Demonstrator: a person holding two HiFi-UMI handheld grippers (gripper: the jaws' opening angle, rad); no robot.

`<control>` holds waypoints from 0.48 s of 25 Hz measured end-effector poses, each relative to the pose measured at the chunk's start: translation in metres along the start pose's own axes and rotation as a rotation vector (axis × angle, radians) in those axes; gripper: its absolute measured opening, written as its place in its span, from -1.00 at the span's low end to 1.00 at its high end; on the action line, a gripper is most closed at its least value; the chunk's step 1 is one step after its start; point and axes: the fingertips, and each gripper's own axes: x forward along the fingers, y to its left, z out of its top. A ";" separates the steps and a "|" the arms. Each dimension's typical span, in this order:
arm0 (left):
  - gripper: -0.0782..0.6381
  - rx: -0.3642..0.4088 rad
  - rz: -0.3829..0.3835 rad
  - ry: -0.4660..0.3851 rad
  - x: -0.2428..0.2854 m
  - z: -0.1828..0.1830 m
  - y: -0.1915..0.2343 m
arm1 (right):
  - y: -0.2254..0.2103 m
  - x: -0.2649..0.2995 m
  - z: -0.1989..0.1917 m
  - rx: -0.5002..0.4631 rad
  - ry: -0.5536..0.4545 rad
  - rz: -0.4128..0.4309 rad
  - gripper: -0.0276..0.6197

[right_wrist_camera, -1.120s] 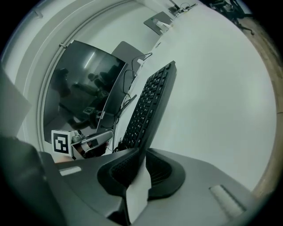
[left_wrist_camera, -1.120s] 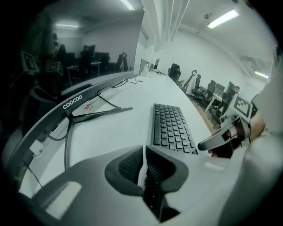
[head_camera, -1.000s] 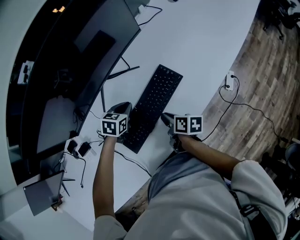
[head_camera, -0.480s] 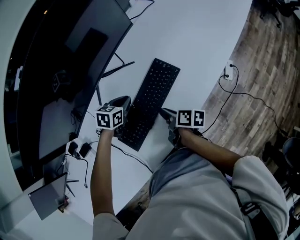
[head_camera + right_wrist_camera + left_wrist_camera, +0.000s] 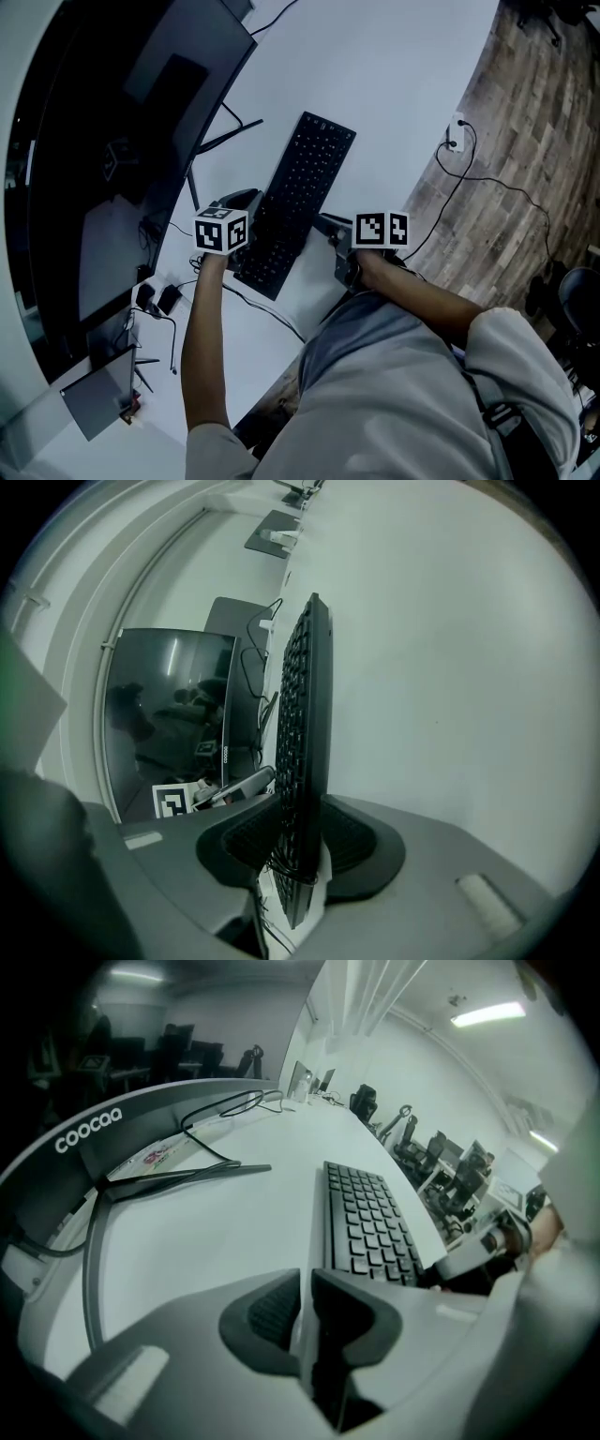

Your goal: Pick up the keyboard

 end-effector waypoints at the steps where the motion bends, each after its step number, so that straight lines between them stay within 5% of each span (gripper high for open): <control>1: -0.78 -0.004 -0.005 0.001 0.001 0.001 0.000 | 0.001 0.001 -0.001 -0.002 0.006 0.002 -0.54; 12: -0.78 -0.049 -0.097 0.007 0.006 0.005 0.000 | -0.005 0.007 -0.001 -0.063 0.014 -0.024 -0.76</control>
